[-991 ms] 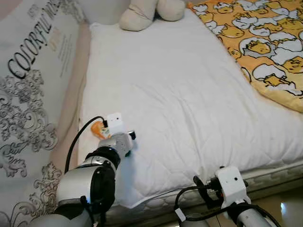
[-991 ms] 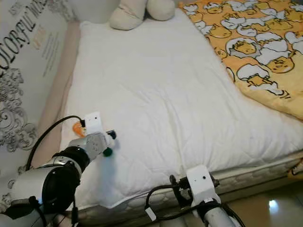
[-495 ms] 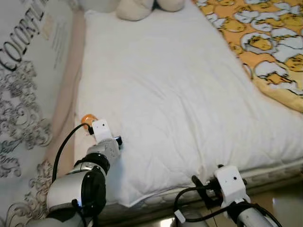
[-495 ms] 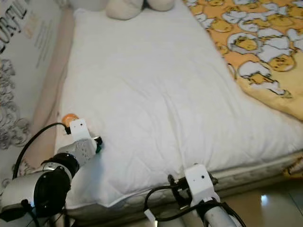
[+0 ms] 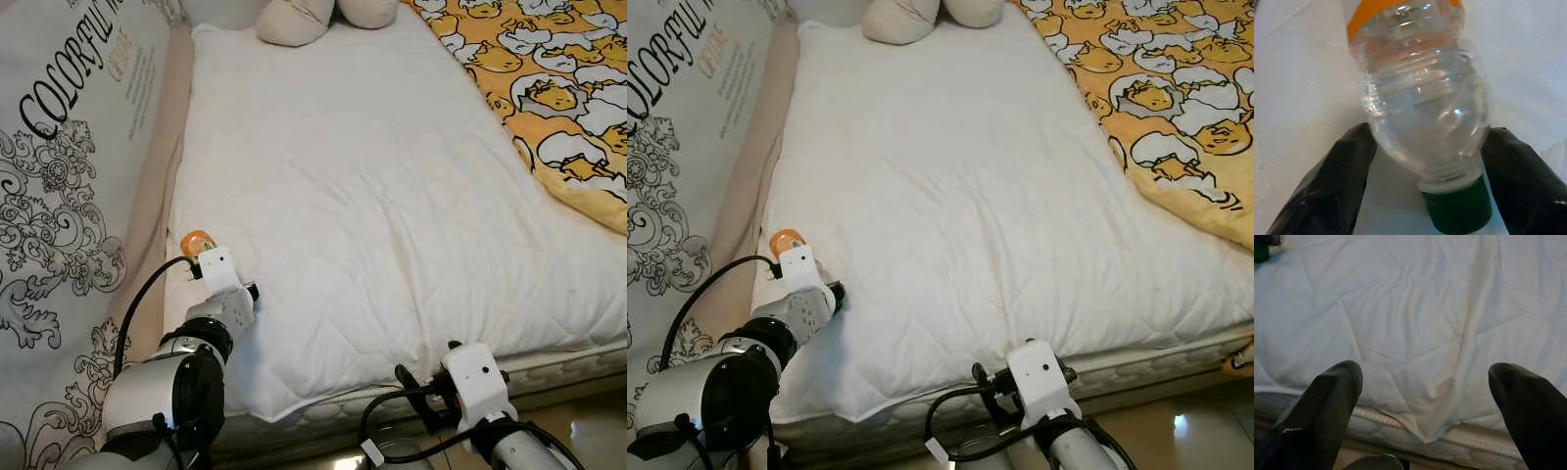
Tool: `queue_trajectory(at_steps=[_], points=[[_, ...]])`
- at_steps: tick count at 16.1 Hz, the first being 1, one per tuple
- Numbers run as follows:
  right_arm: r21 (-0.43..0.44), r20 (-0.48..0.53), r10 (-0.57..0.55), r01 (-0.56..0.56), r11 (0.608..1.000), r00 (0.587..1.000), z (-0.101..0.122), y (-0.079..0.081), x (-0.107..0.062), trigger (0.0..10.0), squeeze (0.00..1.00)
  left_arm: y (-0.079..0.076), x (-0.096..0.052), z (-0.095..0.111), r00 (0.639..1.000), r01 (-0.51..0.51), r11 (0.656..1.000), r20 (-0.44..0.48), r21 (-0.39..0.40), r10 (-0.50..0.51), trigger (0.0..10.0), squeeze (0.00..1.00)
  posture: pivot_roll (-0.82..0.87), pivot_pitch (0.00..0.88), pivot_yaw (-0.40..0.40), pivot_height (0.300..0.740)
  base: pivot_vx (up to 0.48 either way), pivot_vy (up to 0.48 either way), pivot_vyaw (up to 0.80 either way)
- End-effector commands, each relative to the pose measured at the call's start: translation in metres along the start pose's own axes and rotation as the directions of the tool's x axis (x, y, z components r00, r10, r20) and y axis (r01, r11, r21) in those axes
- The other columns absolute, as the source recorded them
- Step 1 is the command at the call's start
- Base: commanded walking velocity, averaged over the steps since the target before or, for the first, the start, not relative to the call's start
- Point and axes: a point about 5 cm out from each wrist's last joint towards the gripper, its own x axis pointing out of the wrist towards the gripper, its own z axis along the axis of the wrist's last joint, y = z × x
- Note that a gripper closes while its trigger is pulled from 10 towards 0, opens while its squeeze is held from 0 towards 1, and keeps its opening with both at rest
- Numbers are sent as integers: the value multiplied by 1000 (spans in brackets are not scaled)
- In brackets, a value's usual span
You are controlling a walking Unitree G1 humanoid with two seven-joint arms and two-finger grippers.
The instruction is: Clean up the room
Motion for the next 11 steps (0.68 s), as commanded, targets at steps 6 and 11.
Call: queue_trajectory(at_steps=[6, 11], points=[[53, 33, -19, 17, 998, 999, 2, -2, 14, 10000, 0, -18, -4, 4, 989, 146, 989, 20, 20, -147, 0, 0, -438, 41, 125, 736, 0, 0, 0], [61, 94, -46, 40, 997, 995, 10, -11, 24, 10000, 0, -35, -14, 36, 897, 353, 915, 207, 195, -390, 0, 0, -403, 0, 133, 736, 0, 0, 0]])
